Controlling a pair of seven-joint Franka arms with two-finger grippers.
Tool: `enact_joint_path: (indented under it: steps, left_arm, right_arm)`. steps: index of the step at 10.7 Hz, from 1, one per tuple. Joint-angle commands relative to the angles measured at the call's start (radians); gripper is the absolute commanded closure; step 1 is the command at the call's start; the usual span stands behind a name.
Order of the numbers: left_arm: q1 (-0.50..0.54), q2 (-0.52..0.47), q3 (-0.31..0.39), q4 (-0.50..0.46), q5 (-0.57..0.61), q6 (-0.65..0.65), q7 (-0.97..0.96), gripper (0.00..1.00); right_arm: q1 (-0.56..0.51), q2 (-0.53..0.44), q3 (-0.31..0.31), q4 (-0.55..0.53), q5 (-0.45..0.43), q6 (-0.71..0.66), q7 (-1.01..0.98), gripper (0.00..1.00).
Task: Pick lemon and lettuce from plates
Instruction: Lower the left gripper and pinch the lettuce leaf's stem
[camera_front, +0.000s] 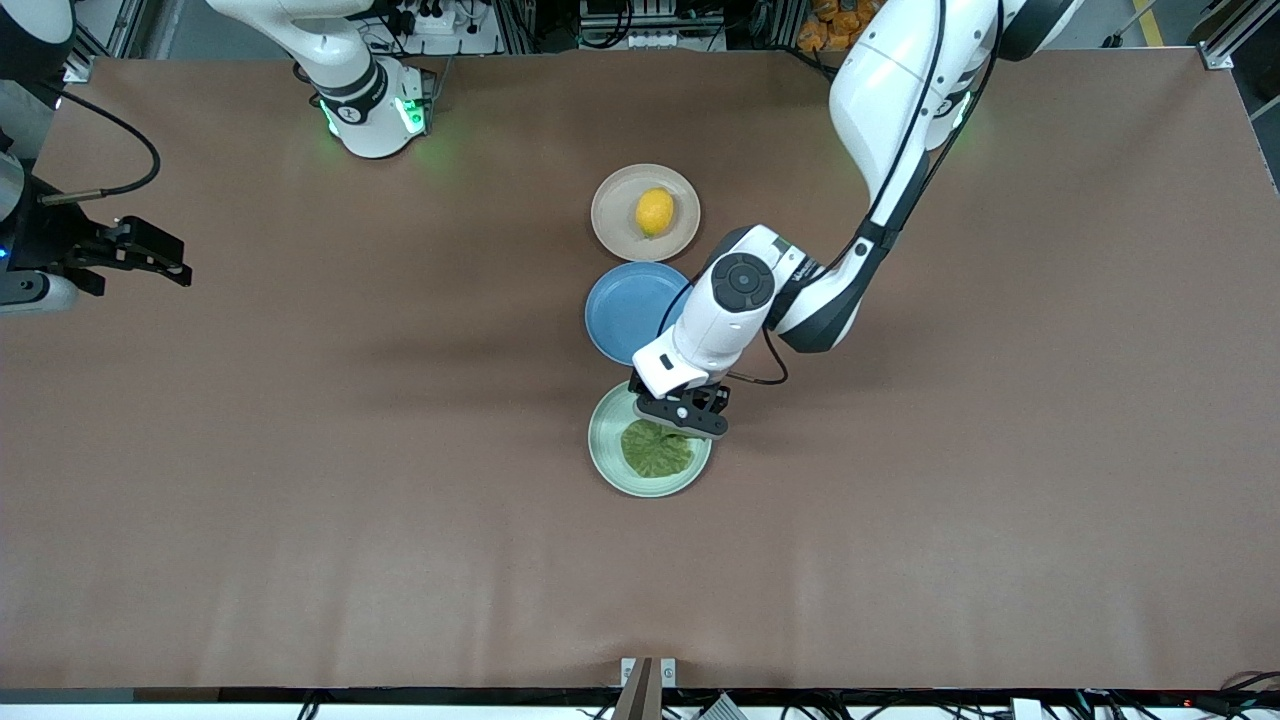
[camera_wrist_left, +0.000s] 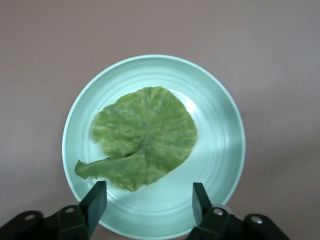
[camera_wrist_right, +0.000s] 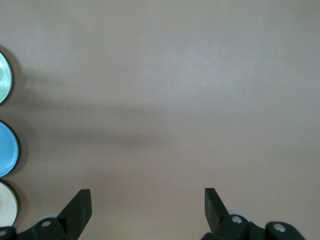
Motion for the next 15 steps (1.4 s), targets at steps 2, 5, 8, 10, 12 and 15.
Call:
enact_joint_path:
  steps: [2,5,8,10,12,15]
  left_arm:
    - [-0.008,0.059,0.014,0.03,0.083,0.042,0.018,0.28]
    - [-0.006,0.09,0.015,0.078,0.116,0.042,0.022,0.28]
    - [-0.022,0.107,0.047,0.083,0.158,0.065,0.022,0.27]
    - [-0.022,0.123,0.05,0.084,0.162,0.103,0.022,0.28]
    - [-0.025,0.139,0.055,0.084,0.162,0.128,0.022,0.29]
    - [-0.028,0.148,0.057,0.083,0.162,0.131,0.018,0.36]
  right_arm:
    - [0.005,-0.009,0.0,-0.008,-0.008,-0.002,0.011,0.0]
    - [0.005,-0.009,0.0,-0.008,-0.008,-0.002,0.011,0.0]
    - [0.005,-0.009,0.0,-0.01,-0.008,-0.002,0.011,0.0]
    - [0.005,-0.007,0.0,-0.01,-0.008,-0.002,0.011,0.0]
    - [0.007,-0.006,0.0,-0.01,-0.008,-0.002,0.011,0.0]
    - [0.008,-0.006,0.0,-0.01,-0.008,-0.002,0.011,0.0]
